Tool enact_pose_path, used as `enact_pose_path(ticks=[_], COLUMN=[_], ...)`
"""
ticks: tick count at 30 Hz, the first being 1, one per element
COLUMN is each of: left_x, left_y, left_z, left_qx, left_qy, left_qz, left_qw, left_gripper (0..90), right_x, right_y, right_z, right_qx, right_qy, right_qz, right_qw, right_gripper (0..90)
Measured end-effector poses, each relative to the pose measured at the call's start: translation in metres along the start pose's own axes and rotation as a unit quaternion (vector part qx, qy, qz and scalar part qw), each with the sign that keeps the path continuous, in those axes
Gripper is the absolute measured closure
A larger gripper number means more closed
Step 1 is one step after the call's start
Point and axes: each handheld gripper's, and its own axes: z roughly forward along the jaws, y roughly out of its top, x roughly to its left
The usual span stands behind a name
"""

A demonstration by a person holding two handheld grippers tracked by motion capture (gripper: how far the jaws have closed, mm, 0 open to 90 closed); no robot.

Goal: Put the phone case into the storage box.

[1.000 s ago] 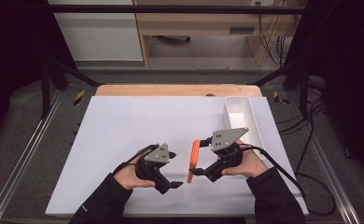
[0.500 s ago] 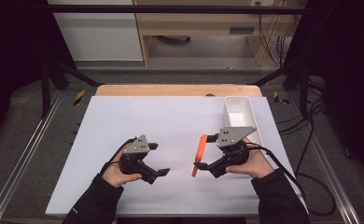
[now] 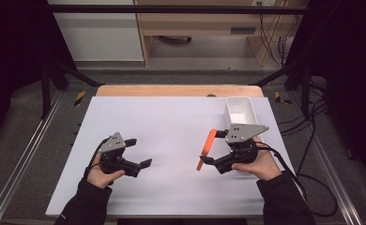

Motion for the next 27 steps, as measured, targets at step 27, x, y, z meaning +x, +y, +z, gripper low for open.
enact_pose_path(ticks=[27], left_x=[0.027], left_y=[-0.032], left_z=[-0.031], left_qx=[-0.031], left_qy=[0.087], left_qz=[-0.043], left_qw=[0.9948], left_gripper=[0.0], right_x=[-0.015], right_y=[0.017], right_z=[-0.023], right_qx=[-0.038], right_qy=[-0.102], right_qz=[0.053], right_qw=[0.9927], right_gripper=[16.0])
